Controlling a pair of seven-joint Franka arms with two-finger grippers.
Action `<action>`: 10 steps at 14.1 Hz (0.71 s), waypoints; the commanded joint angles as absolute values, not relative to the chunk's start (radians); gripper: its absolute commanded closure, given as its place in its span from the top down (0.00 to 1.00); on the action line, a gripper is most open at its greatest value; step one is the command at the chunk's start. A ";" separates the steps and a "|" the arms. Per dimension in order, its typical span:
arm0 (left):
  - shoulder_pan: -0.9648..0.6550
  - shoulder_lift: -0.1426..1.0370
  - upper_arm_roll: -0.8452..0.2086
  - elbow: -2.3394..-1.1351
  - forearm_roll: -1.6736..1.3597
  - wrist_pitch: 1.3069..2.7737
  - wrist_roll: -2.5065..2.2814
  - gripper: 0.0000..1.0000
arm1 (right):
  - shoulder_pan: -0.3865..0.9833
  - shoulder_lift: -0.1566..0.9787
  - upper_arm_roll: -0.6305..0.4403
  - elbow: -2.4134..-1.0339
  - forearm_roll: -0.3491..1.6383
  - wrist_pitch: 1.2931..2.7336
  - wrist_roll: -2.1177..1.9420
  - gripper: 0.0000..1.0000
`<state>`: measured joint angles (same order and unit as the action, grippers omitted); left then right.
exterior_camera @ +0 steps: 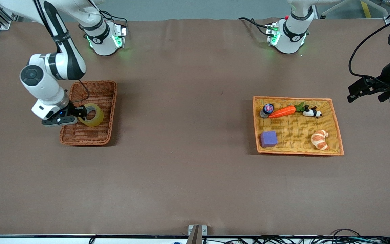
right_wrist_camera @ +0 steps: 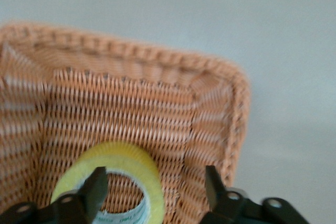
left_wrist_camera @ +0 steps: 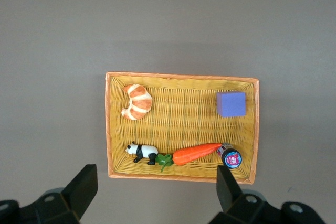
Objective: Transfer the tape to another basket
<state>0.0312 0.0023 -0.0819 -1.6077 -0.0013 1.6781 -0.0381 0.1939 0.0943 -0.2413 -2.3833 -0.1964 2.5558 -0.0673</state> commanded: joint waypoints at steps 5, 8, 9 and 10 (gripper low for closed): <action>0.031 -0.006 -0.089 -1.603 0.008 1.677 -0.028 1.00 | 0.169 0.067 -0.167 -1.854 -0.048 1.923 -0.068 1.00; 0.032 -0.006 -0.089 -1.605 0.008 1.677 -0.028 1.00 | 0.123 0.061 -0.144 -1.676 -0.003 1.758 -0.067 1.00; 0.032 -0.006 -0.089 -1.605 0.008 1.677 -0.028 1.00 | 0.115 0.060 -0.143 -1.625 -0.003 1.705 -0.071 1.00; 0.032 -0.006 -0.090 -1.605 0.008 1.677 -0.026 1.00 | 0.110 0.057 -0.147 -1.574 -0.003 1.653 -0.071 1.00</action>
<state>0.0291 0.0023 -0.0854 -1.6071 -0.0013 1.6781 -0.0381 0.1510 0.0533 -0.1663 -1.6631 -0.0280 1.7344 -0.0665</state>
